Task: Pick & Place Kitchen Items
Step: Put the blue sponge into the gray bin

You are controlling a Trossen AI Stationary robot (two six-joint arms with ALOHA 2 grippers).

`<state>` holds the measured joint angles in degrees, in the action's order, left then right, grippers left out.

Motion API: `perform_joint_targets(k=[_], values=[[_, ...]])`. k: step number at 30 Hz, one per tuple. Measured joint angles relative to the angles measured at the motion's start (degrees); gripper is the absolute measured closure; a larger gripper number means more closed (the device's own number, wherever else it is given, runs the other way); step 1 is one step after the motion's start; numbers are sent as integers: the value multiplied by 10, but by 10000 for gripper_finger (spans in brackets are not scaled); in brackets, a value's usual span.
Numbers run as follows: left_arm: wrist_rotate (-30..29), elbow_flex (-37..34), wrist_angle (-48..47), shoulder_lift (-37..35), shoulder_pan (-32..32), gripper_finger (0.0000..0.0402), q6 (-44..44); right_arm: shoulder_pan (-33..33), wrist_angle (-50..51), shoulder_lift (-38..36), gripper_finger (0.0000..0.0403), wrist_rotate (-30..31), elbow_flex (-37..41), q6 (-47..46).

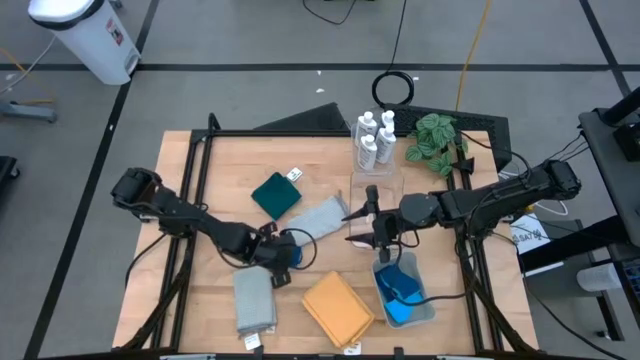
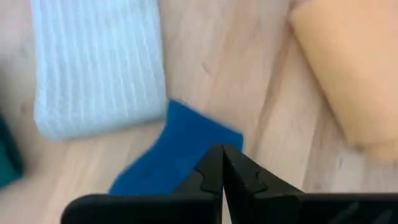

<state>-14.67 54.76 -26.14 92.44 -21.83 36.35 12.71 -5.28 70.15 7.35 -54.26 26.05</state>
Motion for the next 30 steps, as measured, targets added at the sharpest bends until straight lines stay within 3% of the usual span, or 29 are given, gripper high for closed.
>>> perform_joint_targets(k=[2, 5, 8, 12, 19, 23, 30], values=[[-18, 0, 3, -2, 1, 396, -2, 0, 0, 0, 207, 0, 0, -12], [28, 0, -32, -2, 15, 364, 7, 0, 3, 0, 206, 0, 0, -28], [57, 0, -98, -2, 27, 310, 9, 1, 7, 0, 206, 0, 0, -35], [28, 0, -169, -2, 36, 221, 7, 2, 4, 0, 207, 0, 0, -51], [56, 0, -154, -2, 38, 106, -134, 2, 6, 0, 206, 0, 0, -70], [74, -6, -135, 0, 43, 83, -174, 2, 13, 0, 206, 0, 0, -70], [90, -60, -56, 2, 68, 80, -179, 2, 14, 0, 206, 0, 0, -70]])
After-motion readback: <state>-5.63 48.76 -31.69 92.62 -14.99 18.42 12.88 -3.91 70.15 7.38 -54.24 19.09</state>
